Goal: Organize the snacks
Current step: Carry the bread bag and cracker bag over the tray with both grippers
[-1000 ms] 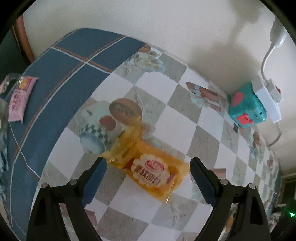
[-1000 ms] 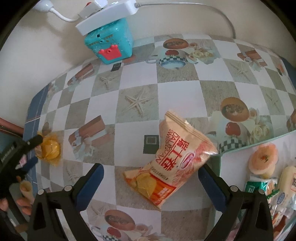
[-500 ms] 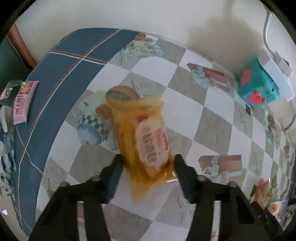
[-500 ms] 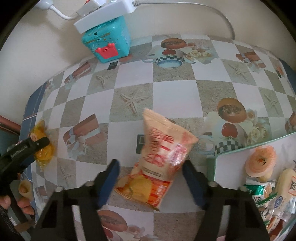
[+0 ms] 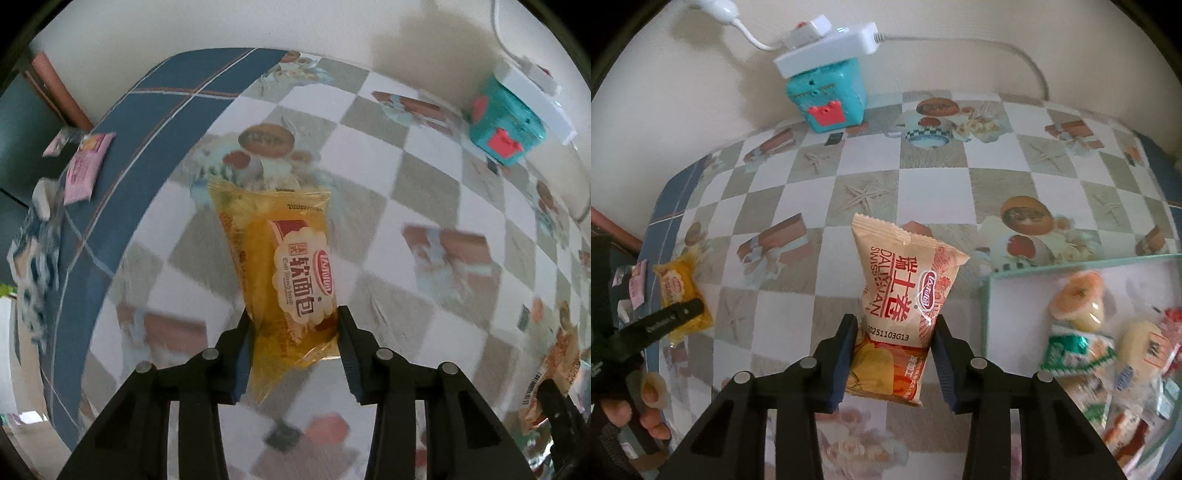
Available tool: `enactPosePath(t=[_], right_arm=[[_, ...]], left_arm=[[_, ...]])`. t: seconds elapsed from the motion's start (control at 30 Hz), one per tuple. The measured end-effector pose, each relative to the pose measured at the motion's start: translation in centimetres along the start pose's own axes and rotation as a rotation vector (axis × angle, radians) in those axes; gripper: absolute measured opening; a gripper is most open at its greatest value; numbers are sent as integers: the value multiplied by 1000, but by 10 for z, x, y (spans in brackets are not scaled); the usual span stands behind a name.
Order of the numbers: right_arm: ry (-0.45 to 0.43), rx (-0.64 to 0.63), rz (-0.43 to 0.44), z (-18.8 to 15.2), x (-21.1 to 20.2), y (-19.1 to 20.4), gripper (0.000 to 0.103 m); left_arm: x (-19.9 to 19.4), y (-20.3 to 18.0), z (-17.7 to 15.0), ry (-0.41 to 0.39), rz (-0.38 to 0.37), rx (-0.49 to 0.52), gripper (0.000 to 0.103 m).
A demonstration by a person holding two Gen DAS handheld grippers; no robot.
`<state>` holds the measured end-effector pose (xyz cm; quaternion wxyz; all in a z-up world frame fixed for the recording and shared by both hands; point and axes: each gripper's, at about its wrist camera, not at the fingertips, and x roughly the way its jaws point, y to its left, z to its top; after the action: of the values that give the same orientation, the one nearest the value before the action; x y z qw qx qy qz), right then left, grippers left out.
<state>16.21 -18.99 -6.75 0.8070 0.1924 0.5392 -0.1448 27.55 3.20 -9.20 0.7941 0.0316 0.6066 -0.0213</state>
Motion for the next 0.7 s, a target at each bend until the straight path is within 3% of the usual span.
enactPosePath(t=[0.4,0.7], right_arm=[[-55,20,26,-49,-60,-14,42],[-110,111,36,-78,-101,-63,42]], left_arm=[[-65,-26,-76,-27,-84,3,43],[-119,-88,-121,-74,-150,102,43]])
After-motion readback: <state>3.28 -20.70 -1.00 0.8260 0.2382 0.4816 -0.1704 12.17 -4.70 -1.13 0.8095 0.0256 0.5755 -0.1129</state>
